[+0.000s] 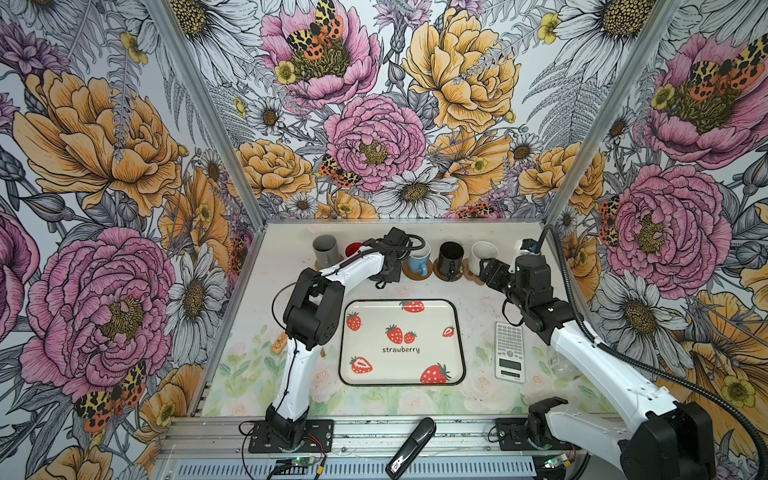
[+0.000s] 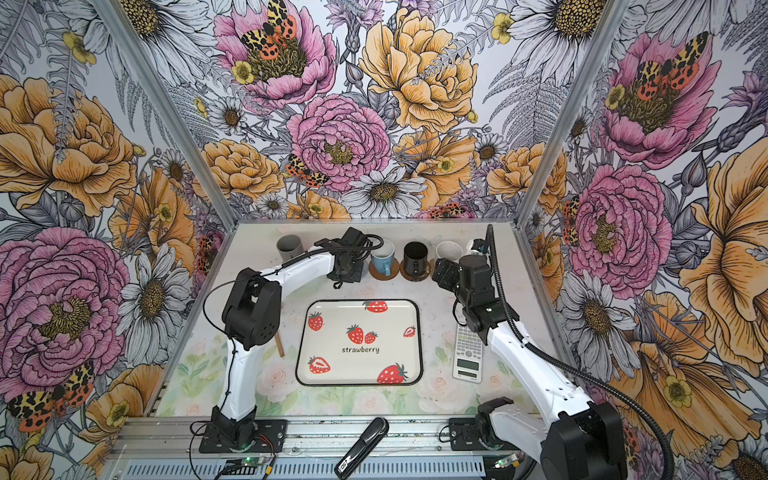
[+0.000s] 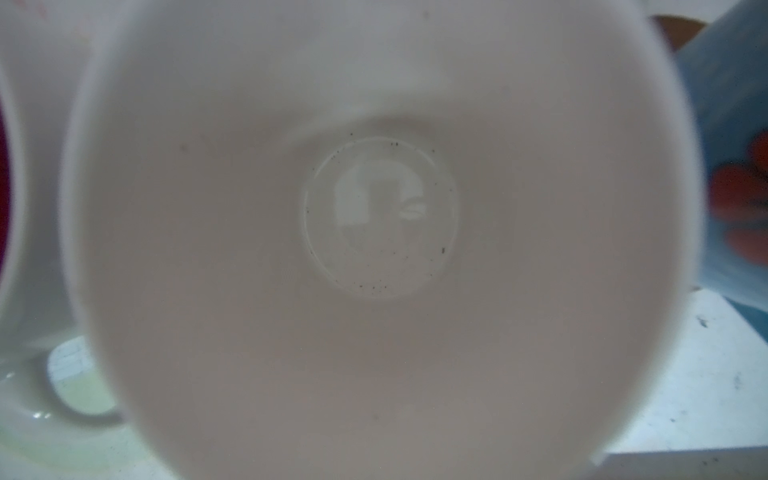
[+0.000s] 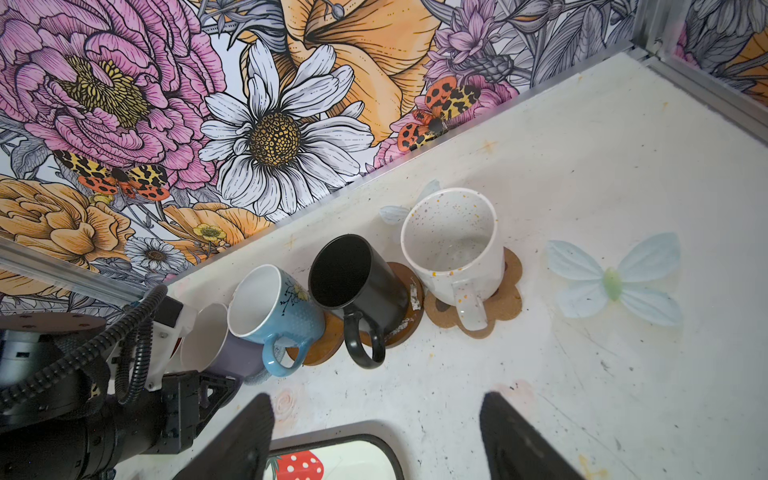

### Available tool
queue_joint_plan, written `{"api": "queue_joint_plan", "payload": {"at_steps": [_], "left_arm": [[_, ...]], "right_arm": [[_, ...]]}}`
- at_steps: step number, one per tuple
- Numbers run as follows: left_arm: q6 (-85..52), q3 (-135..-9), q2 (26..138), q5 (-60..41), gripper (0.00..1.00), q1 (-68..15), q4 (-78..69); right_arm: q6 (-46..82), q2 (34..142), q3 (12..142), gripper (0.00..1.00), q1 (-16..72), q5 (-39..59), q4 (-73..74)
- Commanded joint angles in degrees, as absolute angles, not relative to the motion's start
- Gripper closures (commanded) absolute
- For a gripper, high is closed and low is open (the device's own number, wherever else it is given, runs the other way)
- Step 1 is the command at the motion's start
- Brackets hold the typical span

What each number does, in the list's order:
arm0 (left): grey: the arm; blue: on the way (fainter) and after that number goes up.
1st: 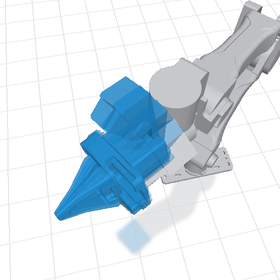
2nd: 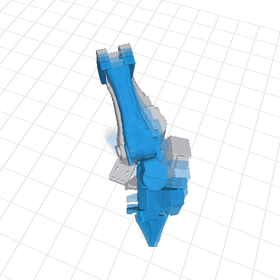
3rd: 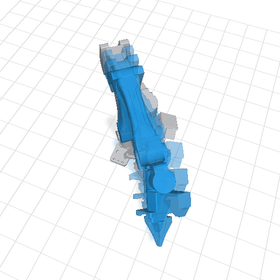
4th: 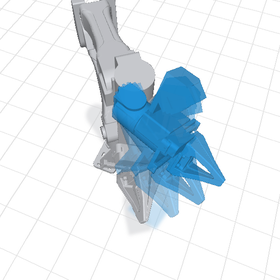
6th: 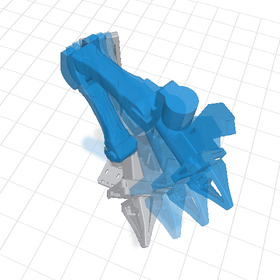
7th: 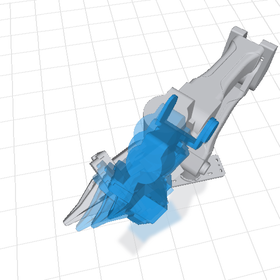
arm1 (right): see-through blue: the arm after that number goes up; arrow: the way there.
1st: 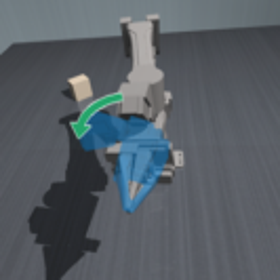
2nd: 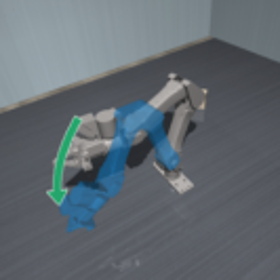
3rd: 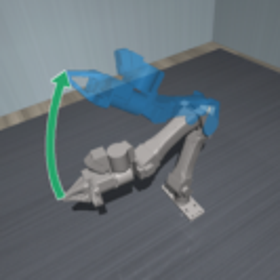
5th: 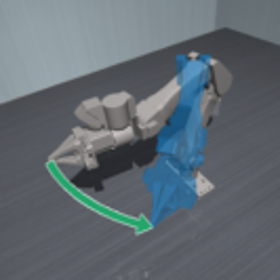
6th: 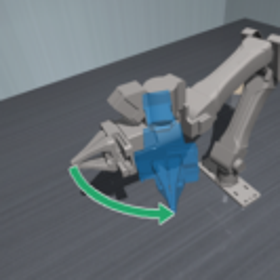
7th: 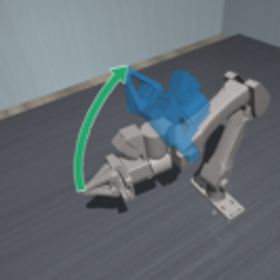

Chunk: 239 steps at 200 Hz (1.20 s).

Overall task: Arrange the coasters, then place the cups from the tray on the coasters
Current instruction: 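Lower the white mug onto the coaster with the left gripper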

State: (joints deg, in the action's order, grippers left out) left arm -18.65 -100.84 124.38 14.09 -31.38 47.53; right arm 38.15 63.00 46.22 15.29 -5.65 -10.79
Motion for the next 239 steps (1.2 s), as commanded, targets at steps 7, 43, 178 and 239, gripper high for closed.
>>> {"api": "queue_joint_plan", "payload": {"at_steps": [7,43,178,239], "left_arm": [[-19.3,-102.8,124.3,13.9,1.0,-31.4,44.3],[-19.3,-103.0,124.7,13.9,1.0,-31.5,44.4],[-18.7,-103.1,125.6,12.6,1.0,-31.4,44.6],[-18.6,-103.0,126.0,12.4,0.87,-31.1,45.1]], "right_arm": [[38.5,62.4,45.6,0.2,14.8,-5.1,-8.9],[38.6,62.3,45.5,0.2,14.7,-5.1,-8.9],[38.6,62.3,45.5,0.2,14.5,-4.9,-8.8],[38.7,62.4,45.5,0.2,14.4,-4.8,-8.7]]}}
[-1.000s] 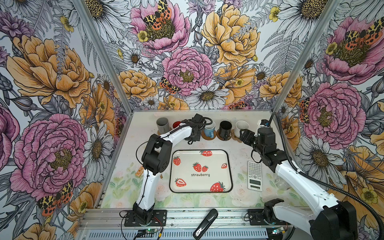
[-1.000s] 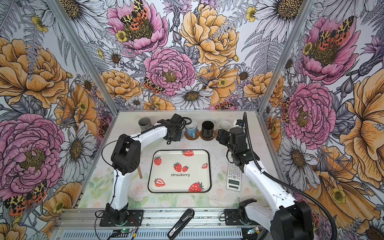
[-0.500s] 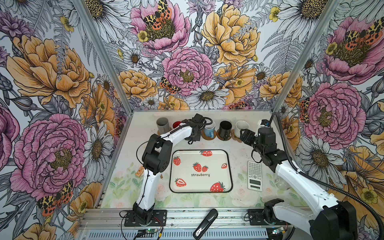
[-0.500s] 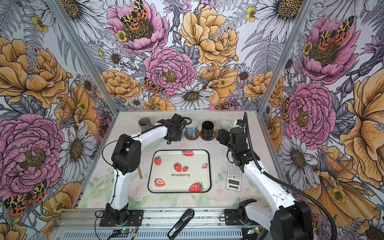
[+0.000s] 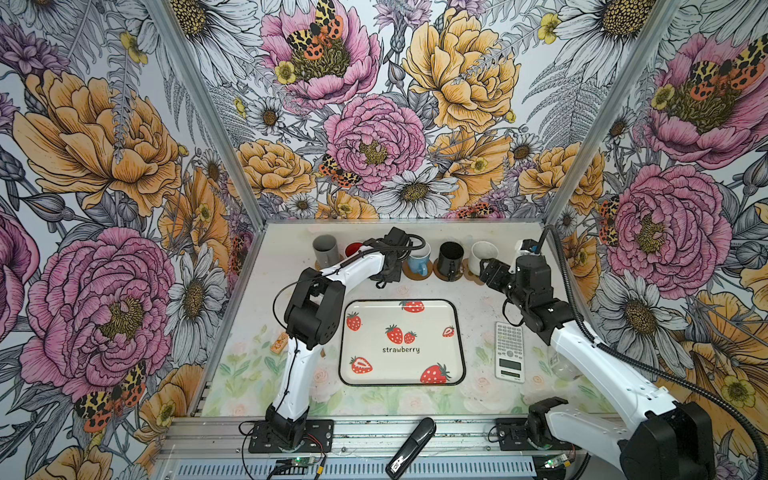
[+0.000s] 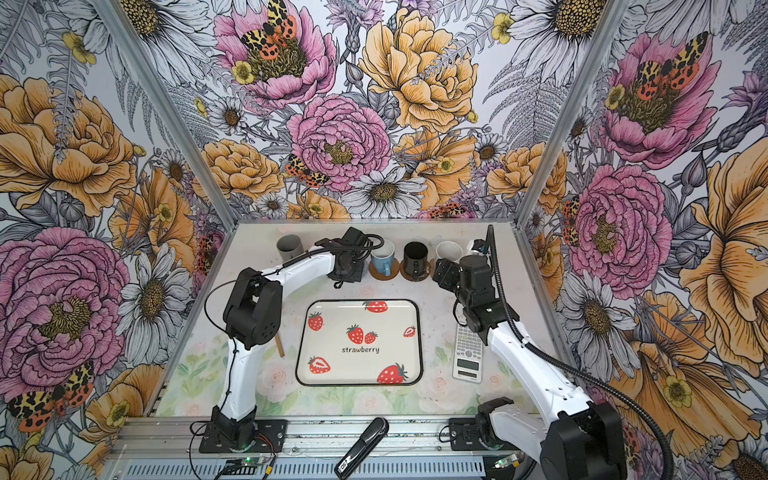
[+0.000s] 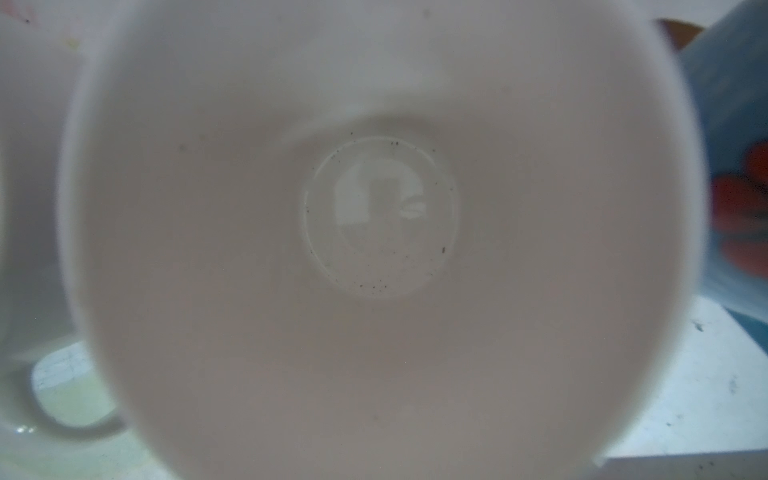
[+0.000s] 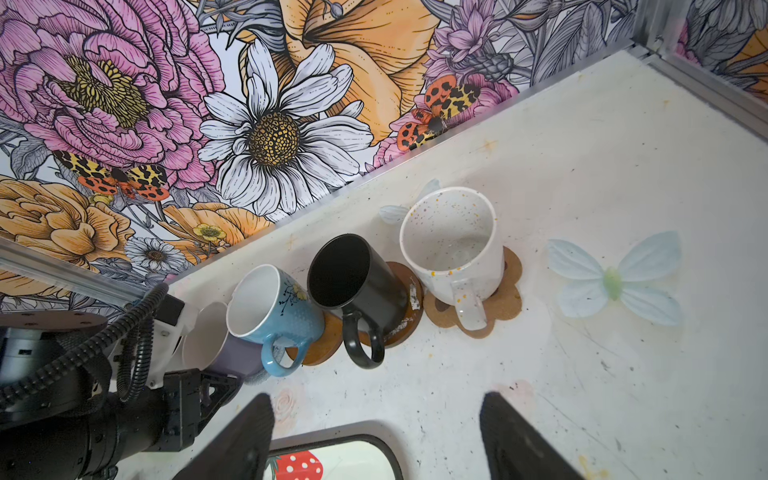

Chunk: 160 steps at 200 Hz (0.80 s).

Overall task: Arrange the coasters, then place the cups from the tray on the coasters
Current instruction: 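Lower the white mug onto the coaster with the left gripper, then open the left gripper and raise it off the white mug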

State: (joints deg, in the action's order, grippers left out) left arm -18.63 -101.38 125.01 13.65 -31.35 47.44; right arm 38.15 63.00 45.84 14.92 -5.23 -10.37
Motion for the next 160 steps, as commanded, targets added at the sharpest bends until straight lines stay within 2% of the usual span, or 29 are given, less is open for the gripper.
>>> {"api": "queue_joint_plan", "payload": {"at_steps": [1,24,62,91,124,144,160], "left_arm": [[-18.6,-103.0,126.1,12.4,0.86,-31.2,45.2],[-18.5,-102.9,125.9,12.4,0.82,-31.1,45.2],[-18.2,-102.8,125.8,10.8,0.66,-31.2,45.3],[-18.2,-102.5,125.6,10.2,0.6,-31.1,45.3],[-18.2,-102.2,125.0,9.8,0.47,-31.1,45.3],[-18.2,-101.7,124.3,9.8,0.44,-31.2,45.3],[-18.1,-101.3,123.7,9.8,0.37,-31.3,45.3]], "right_arm": [[38.7,62.4,45.5,0.2,14.4,-4.8,-8.7],[38.6,62.5,45.5,0.2,14.4,-4.7,-8.7],[38.8,62.5,45.4,0.2,14.4,-4.6,-8.7],[38.9,62.4,45.4,0.2,14.3,-4.4,-8.7],[38.9,62.1,45.4,0.2,14.4,-4.4,-8.7],[38.9,62.1,45.4,0.2,14.4,-4.4,-8.6],[39.0,62.2,45.4,0.2,14.4,-4.2,-8.6]]}}
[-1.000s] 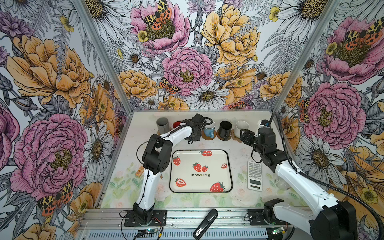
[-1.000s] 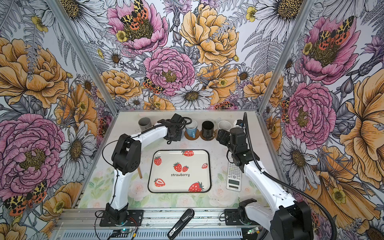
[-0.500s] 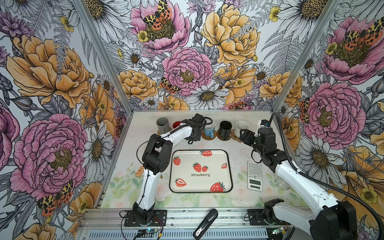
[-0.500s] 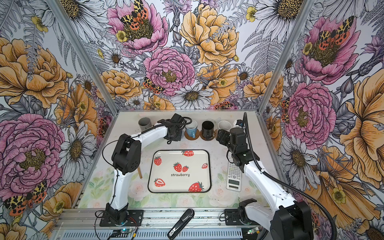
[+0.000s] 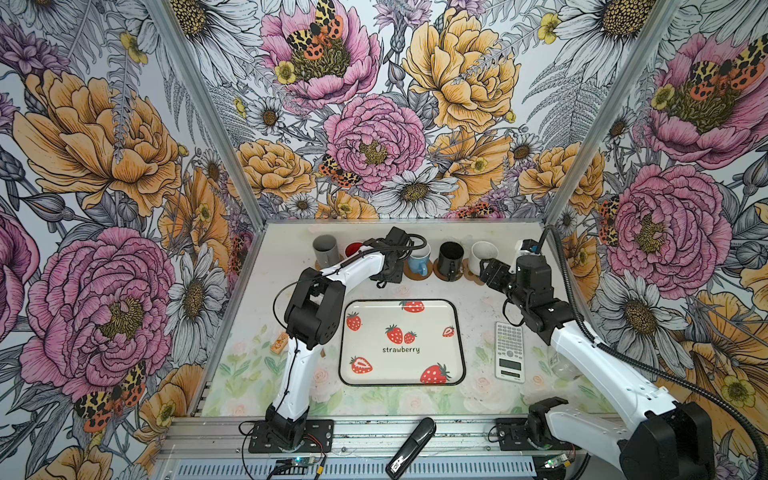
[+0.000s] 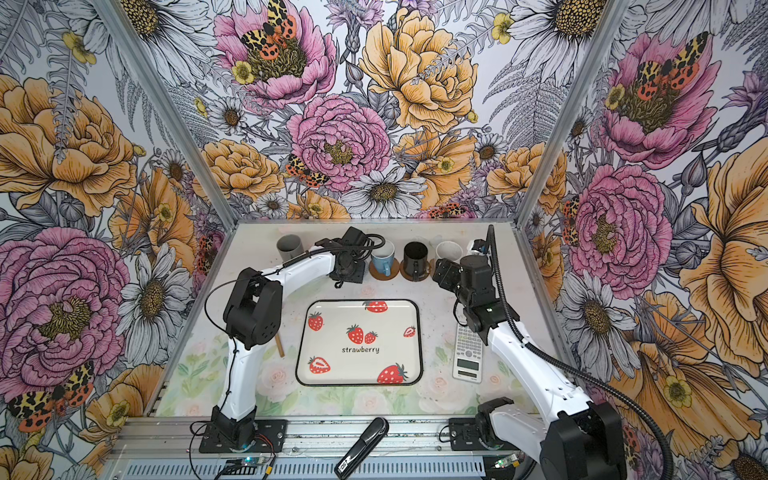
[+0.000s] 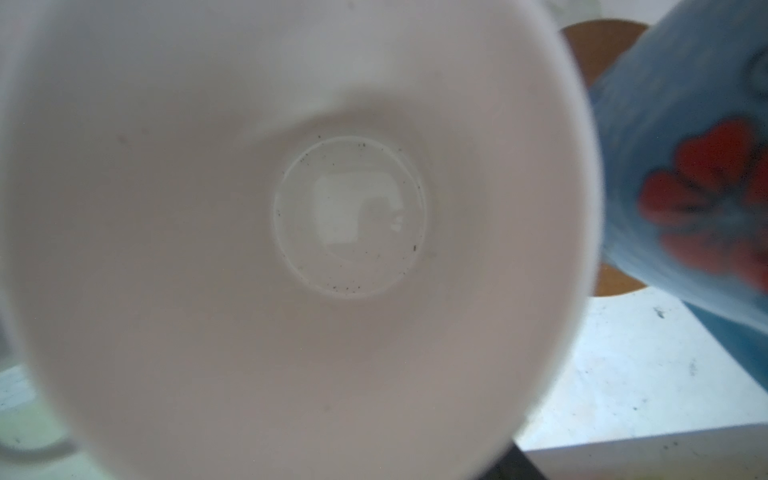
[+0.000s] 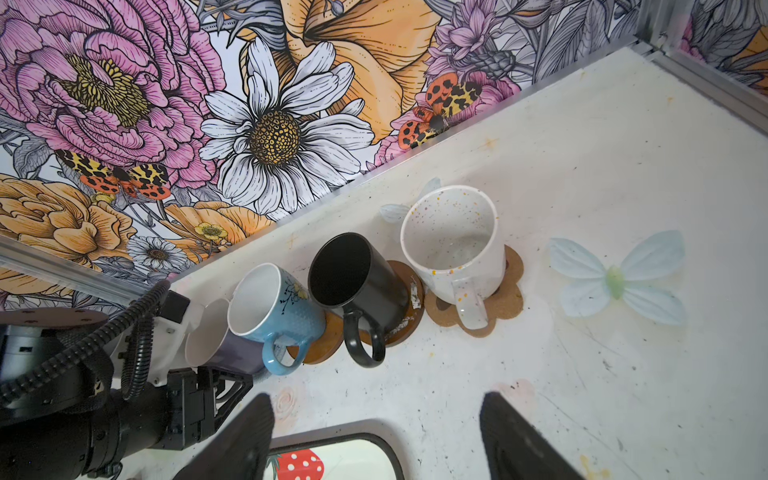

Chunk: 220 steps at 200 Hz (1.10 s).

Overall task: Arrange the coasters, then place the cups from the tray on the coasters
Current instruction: 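Open the left gripper and raise it off the white mug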

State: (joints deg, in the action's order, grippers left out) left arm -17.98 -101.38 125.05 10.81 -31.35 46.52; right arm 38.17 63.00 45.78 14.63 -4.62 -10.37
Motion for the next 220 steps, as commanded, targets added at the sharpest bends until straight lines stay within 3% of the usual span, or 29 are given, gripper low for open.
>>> {"api": "queue_joint_plan", "payload": {"at_steps": [1,99,169,182,185,188,220], "left_arm": [[-18.2,-101.3,123.7,9.8,0.37,-31.3,45.3],[-17.0,-97.3,115.2,9.8,0.18,-32.6,45.3],[-16.1,-90.8,100.6,15.3,0.04,-33.1,44.9],[-15.6,-88.7,96.9,17.6,0.01,-33.4,44.3],[-15.5,-88.0,95.9,18.3,0.01,-33.4,44.1],[-15.3,-87.4,95.1,18.9,0.01,-33.5,43.8],[-14.5,-76.1,81.5,26.5,0.01,-33.1,37.8]], "right_arm": [[39.0,62.1,45.4,0.2,14.3,-4.1,-8.6],[40.1,63.0,45.6,0.19,14.3,-3.2,-8.5],[39.9,62.1,45.3,0.15,14.3,-3.6,-8.6],[39.2,61.3,45.1,0.13,14.2,-4.0,-8.6],[39.1,61.1,45.0,0.03,14.1,-4.1,-8.6],[38.9,60.9,44.9,0.01,14.0,-4.2,-8.7],[36.2,58.7,44.8,0.0,12.2,-4.4,-9.6]]}}
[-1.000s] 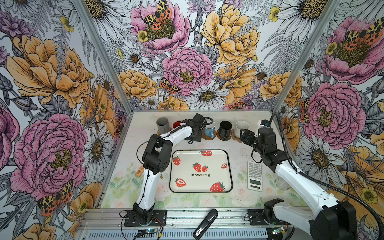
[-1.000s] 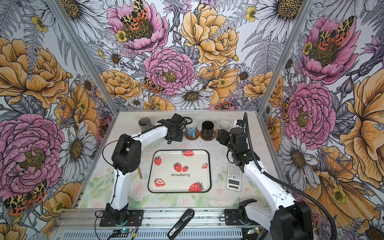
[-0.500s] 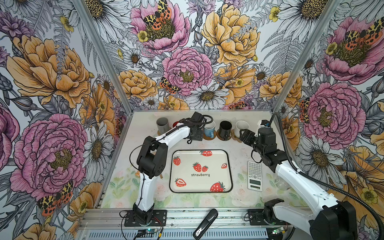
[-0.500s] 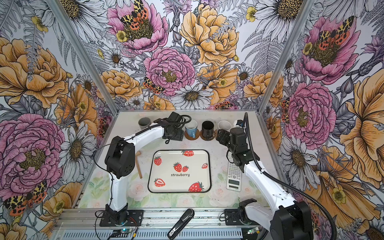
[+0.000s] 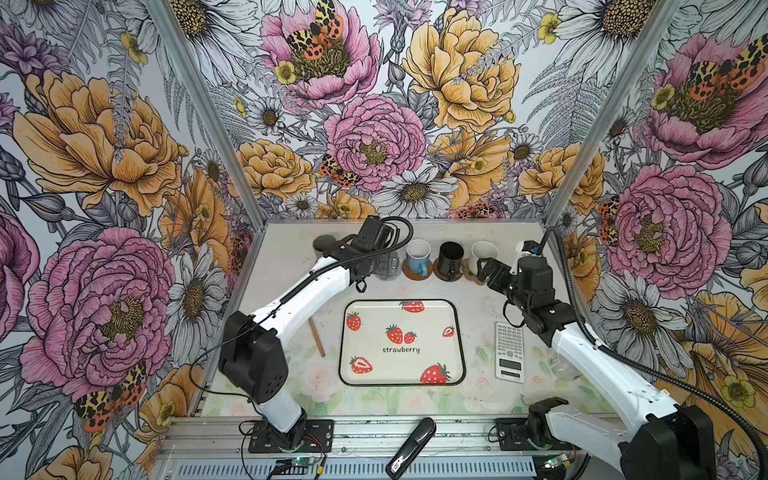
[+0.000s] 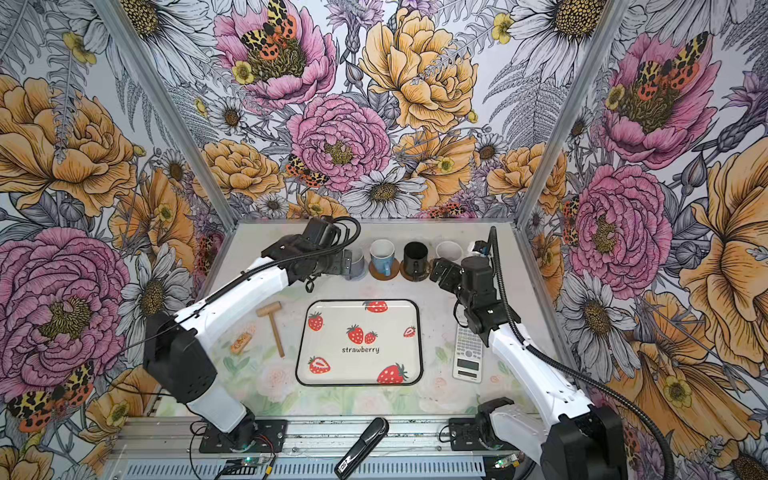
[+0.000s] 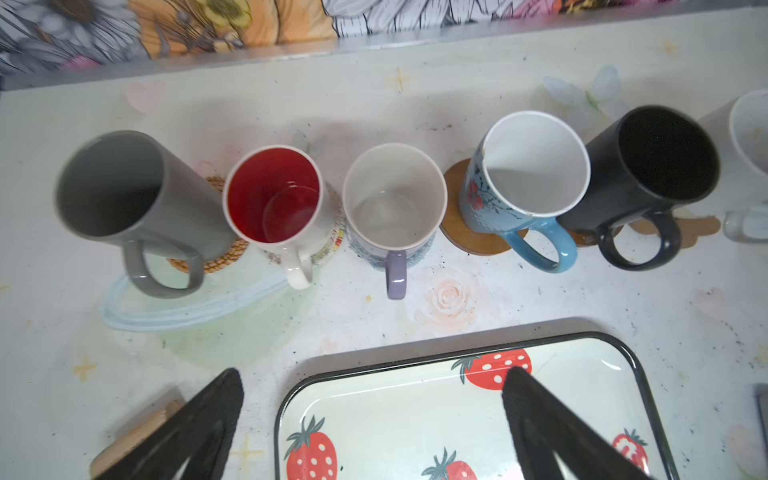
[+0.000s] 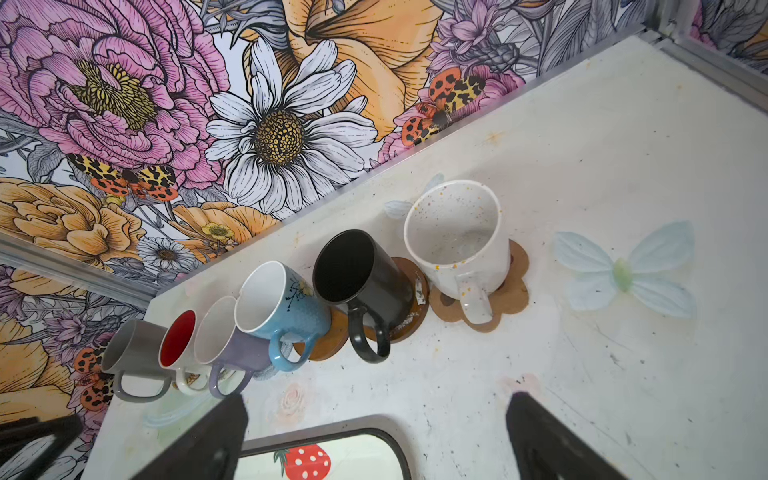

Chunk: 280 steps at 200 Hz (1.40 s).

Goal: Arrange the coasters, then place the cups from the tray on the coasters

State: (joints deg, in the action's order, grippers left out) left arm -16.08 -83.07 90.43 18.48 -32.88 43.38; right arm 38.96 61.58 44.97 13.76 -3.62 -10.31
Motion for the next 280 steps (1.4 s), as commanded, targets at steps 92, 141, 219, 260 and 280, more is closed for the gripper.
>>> {"api": "queue_joint_plan", "payload": {"at_steps": [92,141,219,260,280], "left_arm": [[-6.9,-37.4,48.6,41.8,0.01,-24.0,7.7],[-1.6,-25.7,47.6,43.6,0.01,-23.0,-7.3],[-3.4,-14.5,52.7,31.0,0.01,-12.1,-27.3],[-1.8,-14.8,62.4,24.3,0.01,-8.9,-34.7],[-1.3,-14.9,66.6,21.1,0.01,-7.1,-39.3]], "right_arm": [[18.6,51.0,36.1,0.0,7.0,-11.2,-9.9],[11.5,45.2,23.8,0.0,6.0,-10.8,5.9],[4.8,53.8,15.5,0.0,2.6,-12.5,26.4],[4.3,66.3,15.0,0.0,-1.1,-8.4,38.9],[4.6,70.6,15.7,0.0,-2.4,-6.2,42.6]]}}
